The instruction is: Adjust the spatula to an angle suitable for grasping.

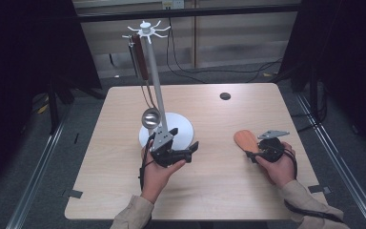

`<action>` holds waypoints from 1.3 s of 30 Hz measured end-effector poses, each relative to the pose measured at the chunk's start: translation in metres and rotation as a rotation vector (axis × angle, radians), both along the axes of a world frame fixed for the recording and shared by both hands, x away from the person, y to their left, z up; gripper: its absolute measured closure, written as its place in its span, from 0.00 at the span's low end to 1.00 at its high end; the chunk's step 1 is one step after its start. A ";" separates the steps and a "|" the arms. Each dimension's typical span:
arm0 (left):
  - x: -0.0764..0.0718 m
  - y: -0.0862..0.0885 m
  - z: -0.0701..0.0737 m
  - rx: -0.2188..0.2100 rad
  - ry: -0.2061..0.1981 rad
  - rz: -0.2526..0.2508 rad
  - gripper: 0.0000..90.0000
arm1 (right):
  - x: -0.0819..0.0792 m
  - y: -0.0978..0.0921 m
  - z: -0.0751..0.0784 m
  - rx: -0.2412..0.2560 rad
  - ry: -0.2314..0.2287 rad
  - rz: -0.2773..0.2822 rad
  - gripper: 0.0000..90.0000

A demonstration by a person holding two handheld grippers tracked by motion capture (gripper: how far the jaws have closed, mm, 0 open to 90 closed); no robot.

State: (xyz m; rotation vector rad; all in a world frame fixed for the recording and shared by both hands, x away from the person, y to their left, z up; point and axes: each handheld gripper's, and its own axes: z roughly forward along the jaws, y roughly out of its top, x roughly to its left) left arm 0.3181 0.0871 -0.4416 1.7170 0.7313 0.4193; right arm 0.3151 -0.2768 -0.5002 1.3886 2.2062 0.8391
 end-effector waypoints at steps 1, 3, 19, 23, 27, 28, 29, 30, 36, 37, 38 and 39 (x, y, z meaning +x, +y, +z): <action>0.000 0.000 0.000 -0.002 0.006 0.001 0.11 | 0.000 0.000 -0.001 -0.001 0.005 0.002 0.42; 0.000 -0.001 0.000 0.003 0.003 -0.001 0.11 | 0.000 -0.001 -0.001 0.002 0.005 0.006 0.44; -0.001 -0.002 -0.001 0.009 0.011 0.002 0.12 | 0.001 0.011 -0.001 0.064 0.018 0.117 0.70; -0.001 -0.002 -0.002 0.002 0.010 0.003 0.12 | 0.000 0.018 0.000 0.081 0.031 0.149 0.72; -0.001 -0.002 -0.003 0.008 0.012 0.007 0.12 | -0.001 0.025 -0.001 0.098 0.037 0.192 0.74; -0.001 -0.002 -0.003 0.010 0.013 0.008 0.12 | -0.001 0.027 -0.001 0.102 0.030 0.217 0.74; -0.001 -0.002 -0.003 0.019 0.004 0.002 0.12 | -0.001 0.028 -0.001 0.096 0.030 0.226 0.75; -0.001 -0.003 -0.003 0.009 0.009 0.005 0.12 | -0.002 0.030 -0.001 0.103 0.030 0.233 0.75; -0.002 -0.004 -0.001 0.008 0.008 0.008 0.13 | -0.006 0.044 -0.002 0.113 0.031 0.309 0.77; -0.003 -0.004 -0.001 0.010 0.007 0.008 0.13 | -0.007 0.047 -0.002 0.116 0.029 0.329 0.77; -0.002 -0.004 -0.001 0.006 0.005 0.005 0.13 | -0.008 0.050 -0.002 0.121 0.034 0.344 0.77; -0.002 -0.003 -0.001 0.013 0.001 0.012 0.13 | -0.010 0.053 -0.002 0.128 0.038 0.363 0.77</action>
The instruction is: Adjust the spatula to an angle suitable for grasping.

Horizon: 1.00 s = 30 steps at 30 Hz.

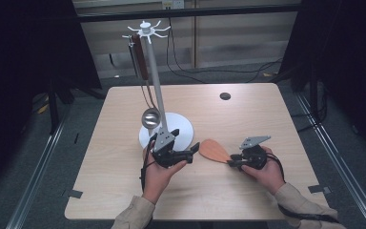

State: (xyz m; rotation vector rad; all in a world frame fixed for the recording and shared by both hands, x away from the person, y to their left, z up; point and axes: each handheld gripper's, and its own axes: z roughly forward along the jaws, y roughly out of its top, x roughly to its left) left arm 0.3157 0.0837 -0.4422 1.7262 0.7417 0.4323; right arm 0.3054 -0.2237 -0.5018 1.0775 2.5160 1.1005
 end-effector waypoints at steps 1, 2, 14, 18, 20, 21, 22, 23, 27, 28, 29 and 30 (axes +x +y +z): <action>0.000 0.000 0.000 -0.004 0.004 0.002 0.13 | -0.001 0.004 0.000 0.005 0.002 0.022 0.77; 0.000 0.000 0.000 -0.005 0.004 0.001 0.13 | -0.003 0.007 0.000 -0.002 0.002 0.047 0.77; 0.004 -0.007 0.000 0.007 0.004 -0.024 0.13 | -0.018 0.025 0.002 -0.025 -0.009 0.156 0.61; 0.005 -0.012 0.000 0.002 0.007 -0.037 0.13 | -0.020 0.018 0.002 -0.024 -0.009 0.136 0.59; 0.006 -0.015 0.000 0.007 0.004 -0.036 0.13 | -0.021 0.013 0.002 -0.034 -0.010 0.123 0.58; 0.007 -0.016 0.000 0.006 0.003 -0.047 0.13 | -0.021 0.010 0.002 -0.042 -0.014 0.114 0.58; 0.007 -0.017 0.000 0.004 0.005 -0.045 0.13 | -0.021 0.007 0.002 -0.033 -0.011 0.108 0.58; 0.007 -0.018 0.000 0.006 0.004 -0.051 0.13 | -0.021 0.004 0.002 -0.039 -0.014 0.089 0.58; 0.008 -0.021 -0.001 0.011 0.007 -0.052 0.13 | -0.021 -0.007 0.003 -0.037 -0.009 0.046 0.57; 0.007 -0.021 -0.001 0.009 0.008 -0.054 0.13 | -0.020 -0.009 0.003 -0.026 -0.014 0.040 0.57; 0.007 -0.021 -0.001 0.009 0.009 -0.054 0.13 | -0.020 -0.011 0.003 -0.032 -0.016 0.030 0.57; 0.008 -0.021 -0.001 0.008 0.007 -0.058 0.13 | -0.020 -0.012 0.003 -0.029 -0.015 0.026 0.57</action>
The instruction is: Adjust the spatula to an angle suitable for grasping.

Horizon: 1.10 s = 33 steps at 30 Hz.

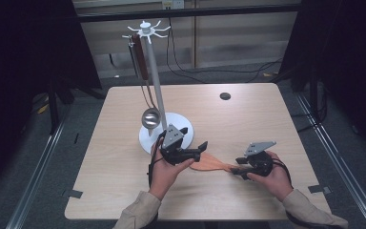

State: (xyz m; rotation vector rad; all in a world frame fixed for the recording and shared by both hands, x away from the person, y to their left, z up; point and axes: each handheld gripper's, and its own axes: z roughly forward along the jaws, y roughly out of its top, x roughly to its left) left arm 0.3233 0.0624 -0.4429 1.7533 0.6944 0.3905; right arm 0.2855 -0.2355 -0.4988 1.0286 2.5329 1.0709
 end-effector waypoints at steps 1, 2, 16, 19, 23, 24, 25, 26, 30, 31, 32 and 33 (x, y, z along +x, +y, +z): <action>0.000 0.000 0.000 -0.002 -0.001 0.000 0.13 | 0.000 -0.001 0.000 0.002 0.004 -0.001 0.57; 0.000 0.000 0.000 -0.002 -0.004 0.000 0.13 | 0.000 -0.001 0.000 0.002 0.005 -0.002 0.58; -0.001 -0.001 0.000 0.002 0.003 0.001 0.13 | 0.003 -0.007 -0.001 -0.031 -0.005 -0.060 0.62; -0.001 0.000 -0.002 0.002 0.003 -0.006 0.14 | 0.005 -0.011 0.001 -0.023 -0.022 -0.093 0.65; -0.002 0.000 -0.002 0.005 0.007 0.003 0.14 | 0.008 -0.015 0.002 -0.031 -0.046 -0.150 0.64; -0.002 0.001 -0.002 0.003 0.008 0.004 0.14 | 0.009 -0.016 0.002 -0.030 -0.051 -0.163 0.64; -0.002 0.001 -0.002 -0.003 0.008 -0.001 0.14 | 0.010 -0.017 0.002 -0.032 -0.056 -0.175 0.64; -0.002 0.002 -0.002 0.009 0.008 0.003 0.14 | 0.011 -0.019 0.003 -0.037 -0.059 -0.200 0.64; -0.003 0.003 -0.003 0.009 0.010 0.012 0.14 | 0.014 -0.023 0.002 -0.036 -0.067 -0.239 0.66; -0.003 0.004 -0.004 0.007 0.010 0.009 0.14 | 0.016 -0.024 0.002 -0.043 -0.078 -0.245 0.69; -0.003 0.004 -0.004 0.006 0.012 0.011 0.14 | 0.016 -0.024 0.002 -0.043 -0.066 -0.264 0.70; -0.004 0.005 -0.004 0.004 0.017 0.014 0.14 | 0.017 -0.025 0.002 -0.041 -0.073 -0.268 0.72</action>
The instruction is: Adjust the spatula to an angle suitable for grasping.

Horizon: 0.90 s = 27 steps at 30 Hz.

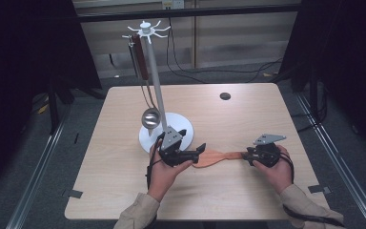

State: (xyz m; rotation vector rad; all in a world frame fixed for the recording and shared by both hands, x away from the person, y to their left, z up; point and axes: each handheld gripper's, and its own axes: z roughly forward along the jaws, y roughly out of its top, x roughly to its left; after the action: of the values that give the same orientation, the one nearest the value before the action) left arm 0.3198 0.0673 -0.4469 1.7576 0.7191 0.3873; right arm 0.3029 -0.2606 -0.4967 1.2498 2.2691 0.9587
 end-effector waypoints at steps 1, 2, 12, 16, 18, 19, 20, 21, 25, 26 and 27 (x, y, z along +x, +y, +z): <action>0.000 0.001 0.000 0.009 -0.006 0.004 0.14 | 0.001 0.000 0.000 0.006 0.008 -0.010 0.75; 0.000 0.001 -0.001 -0.007 -0.005 -0.006 0.14 | 0.002 -0.001 -0.001 0.003 0.005 -0.008 0.78; -0.001 0.005 0.000 0.001 -0.001 0.017 0.14 | 0.021 -0.002 -0.002 -0.011 -0.007 -0.075 0.96; -0.001 0.005 0.000 -0.014 -0.003 0.001 0.15 | 0.028 -0.001 -0.004 -0.032 -0.024 -0.077 1.00; -0.001 0.005 0.000 -0.003 0.000 0.010 0.15 | 0.028 0.002 -0.003 -0.019 -0.034 -0.076 1.00; -0.001 0.005 0.000 -0.014 -0.002 0.001 0.15 | 0.028 0.005 -0.002 -0.016 -0.044 -0.068 1.00; -0.001 0.006 0.001 -0.005 0.002 0.008 0.15 | 0.029 0.009 0.000 -0.016 -0.051 -0.048 1.00; -0.001 0.006 0.001 -0.007 -0.001 0.008 0.15 | 0.029 0.013 0.002 -0.009 -0.051 -0.033 1.00; -0.002 0.007 0.001 -0.006 -0.001 0.012 0.15 | 0.030 0.028 0.002 0.032 -0.054 0.008 1.00; -0.002 0.008 0.001 -0.008 0.000 0.014 0.15 | 0.031 0.033 0.002 0.042 -0.055 0.023 1.00; -0.002 0.008 0.001 -0.007 0.002 0.016 0.15 | 0.031 0.035 0.002 0.044 -0.053 0.028 1.00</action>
State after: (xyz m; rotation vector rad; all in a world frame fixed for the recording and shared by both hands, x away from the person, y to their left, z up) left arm 0.3179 0.0758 -0.4454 1.7470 0.7351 0.3935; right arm 0.3343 -0.2253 -0.4950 1.1988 2.2424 1.0443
